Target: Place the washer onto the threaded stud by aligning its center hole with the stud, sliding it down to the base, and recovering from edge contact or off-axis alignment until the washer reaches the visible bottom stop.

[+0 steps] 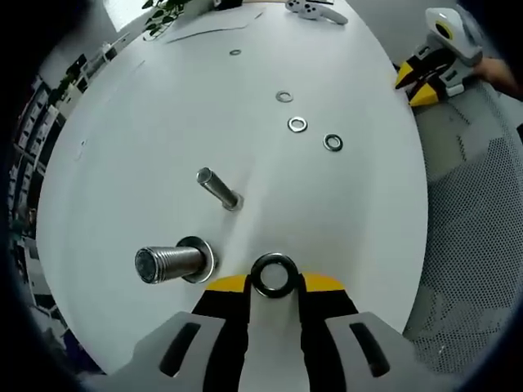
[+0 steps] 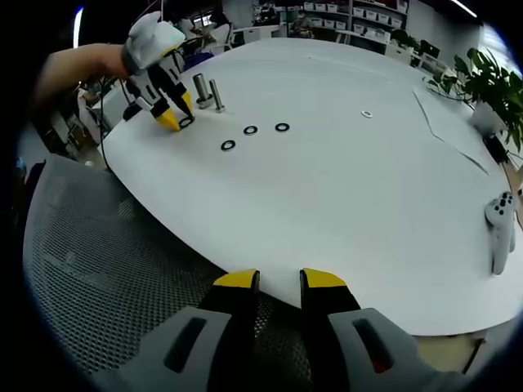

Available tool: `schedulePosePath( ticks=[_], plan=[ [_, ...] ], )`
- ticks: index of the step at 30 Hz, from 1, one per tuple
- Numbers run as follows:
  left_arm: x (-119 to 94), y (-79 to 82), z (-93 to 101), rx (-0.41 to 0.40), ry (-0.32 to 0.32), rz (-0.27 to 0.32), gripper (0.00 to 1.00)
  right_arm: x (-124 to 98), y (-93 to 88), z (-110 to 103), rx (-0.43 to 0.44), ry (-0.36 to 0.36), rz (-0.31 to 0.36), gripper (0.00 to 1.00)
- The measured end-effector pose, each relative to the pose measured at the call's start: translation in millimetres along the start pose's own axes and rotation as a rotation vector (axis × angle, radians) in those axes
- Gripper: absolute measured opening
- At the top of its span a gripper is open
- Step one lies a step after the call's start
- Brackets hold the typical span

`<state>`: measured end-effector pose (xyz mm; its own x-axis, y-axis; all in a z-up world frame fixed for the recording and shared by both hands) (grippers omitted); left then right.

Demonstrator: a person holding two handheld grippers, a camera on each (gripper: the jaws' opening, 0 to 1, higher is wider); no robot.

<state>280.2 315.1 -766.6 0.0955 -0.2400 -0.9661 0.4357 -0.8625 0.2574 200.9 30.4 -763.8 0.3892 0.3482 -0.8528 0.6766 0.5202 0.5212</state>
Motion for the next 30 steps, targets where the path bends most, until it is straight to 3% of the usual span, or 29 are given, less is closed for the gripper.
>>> schedulePosePath(
  ticks=[11,23,30],
  plan=[
    [-0.8,0.6,1.6,0.016,0.015,-0.013,0.20,0.2,1.0,-1.4,-0.008,0.008,0.005,0.23],
    [-2.7,-0.8,3.4,0.031,0.052,0.030,0.19,-0.4,0.8,-0.8,0.000,0.005,0.007,0.23],
    [-11.6,-4.1,4.0,-0.012,0.076,0.074,0.19,-0.3,0.7,-0.9,-0.006,0.005,0.001,0.23]
  ],
)
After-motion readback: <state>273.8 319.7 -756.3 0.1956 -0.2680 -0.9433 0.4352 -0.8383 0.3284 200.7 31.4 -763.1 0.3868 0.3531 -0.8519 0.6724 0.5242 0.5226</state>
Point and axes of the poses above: the point that each gripper's makers call its tool centre point, and the gripper's own axes: x roughly forward along the fingers, z roughly to its right, y roughly out of its top, the point moved 3 cm from there along -x, roughly backward along the fingers, and after that the axes turned 2 degrees about -y, right-handed, at the moved point
